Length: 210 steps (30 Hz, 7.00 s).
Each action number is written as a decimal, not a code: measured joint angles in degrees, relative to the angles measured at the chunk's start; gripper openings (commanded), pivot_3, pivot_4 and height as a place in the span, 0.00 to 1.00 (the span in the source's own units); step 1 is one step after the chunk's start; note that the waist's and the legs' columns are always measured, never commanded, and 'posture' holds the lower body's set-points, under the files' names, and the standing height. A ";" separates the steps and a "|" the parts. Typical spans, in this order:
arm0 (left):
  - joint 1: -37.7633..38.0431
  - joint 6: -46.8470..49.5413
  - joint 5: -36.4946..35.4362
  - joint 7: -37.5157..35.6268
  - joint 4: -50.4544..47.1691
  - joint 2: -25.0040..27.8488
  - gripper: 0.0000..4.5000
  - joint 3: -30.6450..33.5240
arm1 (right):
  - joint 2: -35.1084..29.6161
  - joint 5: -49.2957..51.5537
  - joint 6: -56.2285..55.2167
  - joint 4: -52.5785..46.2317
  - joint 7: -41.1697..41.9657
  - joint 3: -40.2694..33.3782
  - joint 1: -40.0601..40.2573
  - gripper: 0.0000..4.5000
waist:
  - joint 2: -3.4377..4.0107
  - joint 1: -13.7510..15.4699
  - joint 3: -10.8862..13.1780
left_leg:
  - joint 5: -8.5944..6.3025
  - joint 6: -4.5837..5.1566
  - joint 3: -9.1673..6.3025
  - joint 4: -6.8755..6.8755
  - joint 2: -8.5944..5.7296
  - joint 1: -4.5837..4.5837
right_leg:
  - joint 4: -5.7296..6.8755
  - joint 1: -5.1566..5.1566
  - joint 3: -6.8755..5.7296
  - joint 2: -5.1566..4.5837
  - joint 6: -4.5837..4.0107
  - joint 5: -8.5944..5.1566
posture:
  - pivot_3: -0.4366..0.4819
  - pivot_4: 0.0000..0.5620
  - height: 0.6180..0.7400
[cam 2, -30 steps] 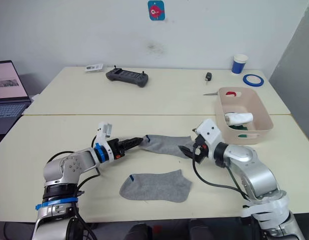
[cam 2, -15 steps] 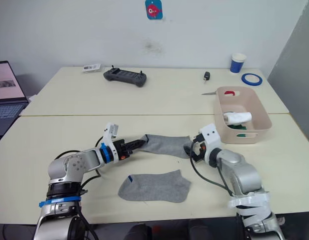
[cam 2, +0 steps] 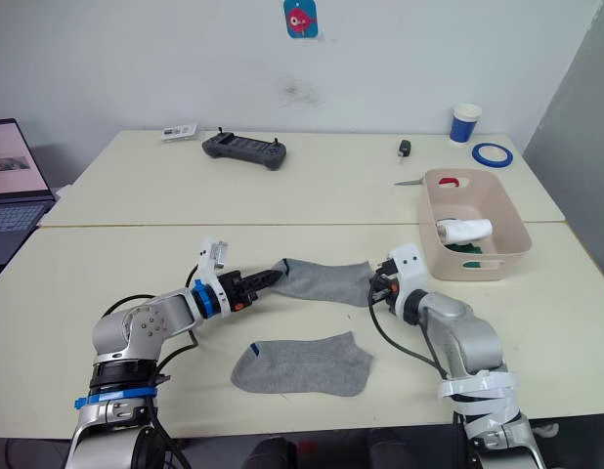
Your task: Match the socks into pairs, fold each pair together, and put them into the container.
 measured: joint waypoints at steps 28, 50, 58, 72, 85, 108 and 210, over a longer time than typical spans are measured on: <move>45.31 9.65 -29.18 13.48 -43.83 4.98 0.00 13.80 | -20.81 23.75 11.46 -38.40 6.43 -1.05 24.55 0.01 | -0.02 -0.86 0.01 | -0.03 -0.06 -0.06 -0.11 -0.02 0.17 | -0.68 0.02 0.12 -0.48 -0.53 -0.28 | 0.48 0.27 1.00; 50.67 -6.60 -17.03 13.63 -43.82 2.56 0.00 2.97 | -19.82 10.53 -0.30 -29.39 6.94 7.89 24.02 0.01 | -0.11 -0.71 -0.04 | -0.16 -0.19 0.11 -0.23 -0.15 -0.12 | -0.91 0.09 0.10 -0.44 -0.27 -0.28 | 0.48 0.27 1.00; 49.87 -8.02 -15.35 14.28 -43.30 2.64 0.14 1.73 | -18.14 12.33 3.49 -28.73 6.27 6.65 23.56 0.31 | -0.11 -0.70 -0.04 | -0.16 -0.18 0.10 -0.23 -0.14 -0.12 | -0.90 0.11 0.10 -0.42 -0.26 -0.27 | 0.48 0.27 1.00; 52.94 -9.50 -17.00 8.05 -43.04 13.18 0.48 9.31 | -26.85 16.10 2.93 -35.23 11.56 -2.96 20.53 0.87 | -0.11 -0.81 -0.02 | -0.16 -0.18 0.08 -0.25 -0.03 -0.09 | -0.88 0.08 0.08 -0.28 -0.34 -0.30 | 0.48 0.27 1.00; 35.40 -12.18 -13.29 -5.38 -42.74 26.71 0.00 -1.78 | -22.91 3.92 -6.73 -30.38 12.61 18.33 12.18 0.10 | -0.09 -0.59 0.01 | -0.17 -0.18 0.33 -0.29 -0.01 -0.12 | -0.96 0.01 0.15 -0.30 0.06 -0.13 | 0.48 0.27 1.00; 31.88 -21.93 4.87 -11.11 -32.28 29.04 0.00 -16.62 | -27.98 -3.09 -17.59 -22.33 21.26 16.47 15.47 0.01 | 0.08 -0.28 -0.47 | -0.15 -0.16 0.15 -0.50 0.05 0.16 | -0.77 0.13 0.06 -0.13 -0.08 -0.18 | 0.48 0.27 1.00; 24.35 -28.25 12.68 -11.29 -30.58 15.49 0.00 -23.72 | -21.07 -2.37 -15.63 -21.02 15.90 6.36 22.57 0.00 | 0.09 0.18 -0.66 | -0.14 -0.13 0.12 -0.08 0.02 0.01 | -0.50 0.11 0.07 -0.08 -0.06 -0.03 | 0.48 0.27 1.00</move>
